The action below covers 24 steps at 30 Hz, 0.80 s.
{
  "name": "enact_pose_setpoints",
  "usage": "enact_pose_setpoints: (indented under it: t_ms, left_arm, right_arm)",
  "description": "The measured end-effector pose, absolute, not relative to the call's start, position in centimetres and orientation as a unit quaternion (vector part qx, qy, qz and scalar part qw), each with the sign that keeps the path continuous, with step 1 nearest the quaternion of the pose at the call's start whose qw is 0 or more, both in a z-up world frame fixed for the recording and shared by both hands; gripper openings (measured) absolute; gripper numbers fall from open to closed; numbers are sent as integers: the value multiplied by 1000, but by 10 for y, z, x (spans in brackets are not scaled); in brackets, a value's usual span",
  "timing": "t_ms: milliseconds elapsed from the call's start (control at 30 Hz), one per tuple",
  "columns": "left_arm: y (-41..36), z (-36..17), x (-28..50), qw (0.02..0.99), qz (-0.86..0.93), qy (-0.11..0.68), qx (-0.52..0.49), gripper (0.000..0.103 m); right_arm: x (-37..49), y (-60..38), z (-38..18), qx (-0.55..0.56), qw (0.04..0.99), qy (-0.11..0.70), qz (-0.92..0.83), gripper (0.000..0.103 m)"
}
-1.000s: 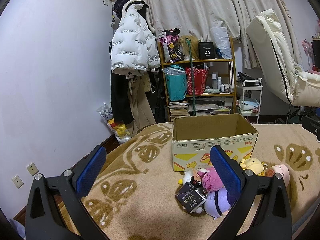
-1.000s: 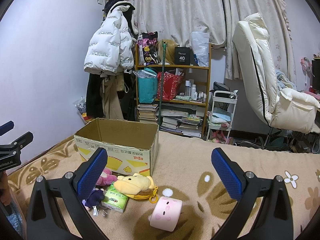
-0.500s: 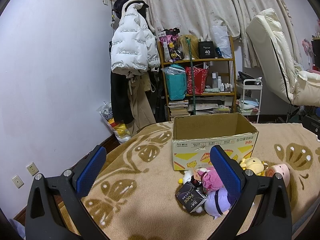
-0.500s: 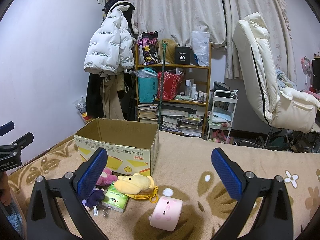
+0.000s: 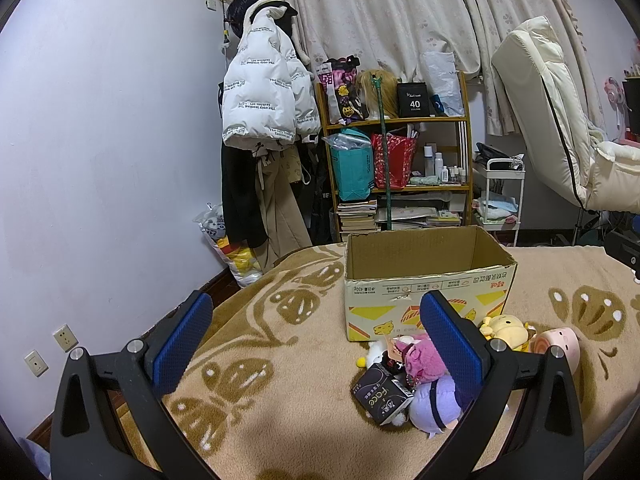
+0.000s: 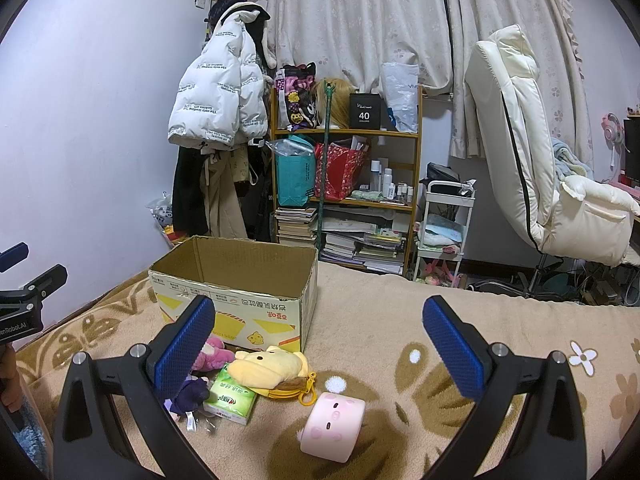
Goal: Organize soft objects
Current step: 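Lower the right tool onto the yellow plush bear while the left tool approaches the black Face pack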
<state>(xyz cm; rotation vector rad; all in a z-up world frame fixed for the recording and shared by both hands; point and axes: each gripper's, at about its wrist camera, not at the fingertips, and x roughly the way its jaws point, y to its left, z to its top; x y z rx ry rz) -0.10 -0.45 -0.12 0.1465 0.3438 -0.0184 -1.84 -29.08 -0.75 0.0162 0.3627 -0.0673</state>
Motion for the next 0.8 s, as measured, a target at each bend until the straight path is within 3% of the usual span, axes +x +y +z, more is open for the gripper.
enact_pose_setpoints:
  t_ms: [233, 800]
  left_arm:
    - [-8, -5, 3, 980, -10, 181, 79, 102]
    - [-35, -41, 56, 955, -42, 274, 104, 102]
  right_arm:
    - [-14, -289, -7, 8, 982, 188, -32, 103]
    - [40, -308, -57, 65, 950, 305, -31, 103]
